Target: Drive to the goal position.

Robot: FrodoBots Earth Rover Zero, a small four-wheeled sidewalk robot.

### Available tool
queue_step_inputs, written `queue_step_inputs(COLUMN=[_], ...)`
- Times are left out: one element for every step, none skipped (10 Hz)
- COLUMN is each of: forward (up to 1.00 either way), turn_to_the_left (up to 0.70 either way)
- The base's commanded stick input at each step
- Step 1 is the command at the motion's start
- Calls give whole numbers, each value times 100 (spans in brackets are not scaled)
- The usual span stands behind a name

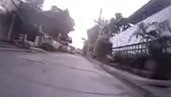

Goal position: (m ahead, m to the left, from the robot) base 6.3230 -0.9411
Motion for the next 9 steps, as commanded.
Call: queue_step_inputs(forward=[70,70,70,70,70,70,70,70,70], turn_to_the_left=[-19,-28,-35,-35,-35,-28,-17,-6,0])
